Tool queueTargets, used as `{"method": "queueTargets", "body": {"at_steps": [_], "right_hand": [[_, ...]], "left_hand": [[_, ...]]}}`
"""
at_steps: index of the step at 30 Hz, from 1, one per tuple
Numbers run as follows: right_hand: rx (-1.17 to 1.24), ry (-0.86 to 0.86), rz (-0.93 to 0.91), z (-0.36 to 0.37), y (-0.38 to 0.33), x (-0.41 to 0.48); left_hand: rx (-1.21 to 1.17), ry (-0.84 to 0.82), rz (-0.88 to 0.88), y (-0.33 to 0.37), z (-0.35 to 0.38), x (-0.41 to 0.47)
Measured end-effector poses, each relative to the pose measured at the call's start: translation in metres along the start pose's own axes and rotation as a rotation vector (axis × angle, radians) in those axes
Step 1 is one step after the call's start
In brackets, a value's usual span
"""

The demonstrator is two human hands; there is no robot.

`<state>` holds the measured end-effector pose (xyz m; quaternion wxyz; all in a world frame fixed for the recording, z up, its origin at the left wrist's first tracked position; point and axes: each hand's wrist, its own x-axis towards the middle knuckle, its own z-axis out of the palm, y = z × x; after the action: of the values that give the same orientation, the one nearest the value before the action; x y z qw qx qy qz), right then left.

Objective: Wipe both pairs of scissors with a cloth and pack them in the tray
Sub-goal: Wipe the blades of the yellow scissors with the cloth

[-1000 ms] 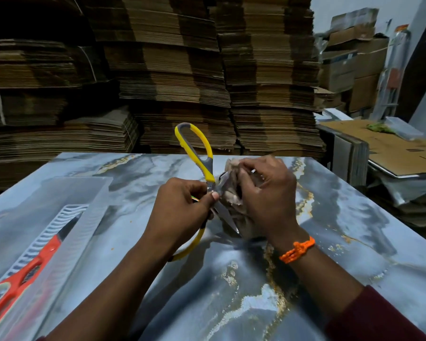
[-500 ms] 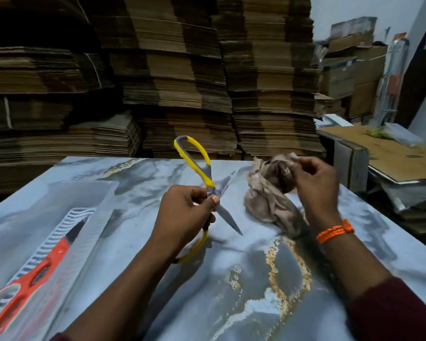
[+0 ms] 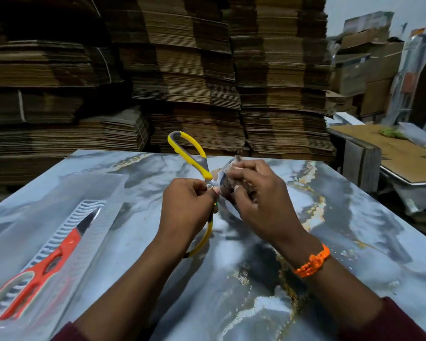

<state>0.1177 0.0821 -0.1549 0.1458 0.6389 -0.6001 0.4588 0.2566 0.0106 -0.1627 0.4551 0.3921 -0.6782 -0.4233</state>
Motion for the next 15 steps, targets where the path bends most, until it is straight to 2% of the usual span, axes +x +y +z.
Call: {"method": "queueTargets", "body": {"at_steps": [2,6,11,15], "right_hand": [[0.045,-0.020,-0.032,0.005,-0.008,-0.006],[0.185,0.041,0.096,0.006,-0.001,-0.005],[0.103,0.081,0.062,0.001,0.009,-0.005],[-0.005,0.229,0.114,-0.002,0.025,0.009]], "left_hand": [[0.028,0.014,0.008,-0.001,-0.001,0.000],[0.081,-0.037,0.074,-0.001,-0.003,0.000],[0.078,-0.116,0.137,-0.002,0.003,-0.003],[0.029,-0.132,0.089,-0.003,0.009,-0.009]]}}
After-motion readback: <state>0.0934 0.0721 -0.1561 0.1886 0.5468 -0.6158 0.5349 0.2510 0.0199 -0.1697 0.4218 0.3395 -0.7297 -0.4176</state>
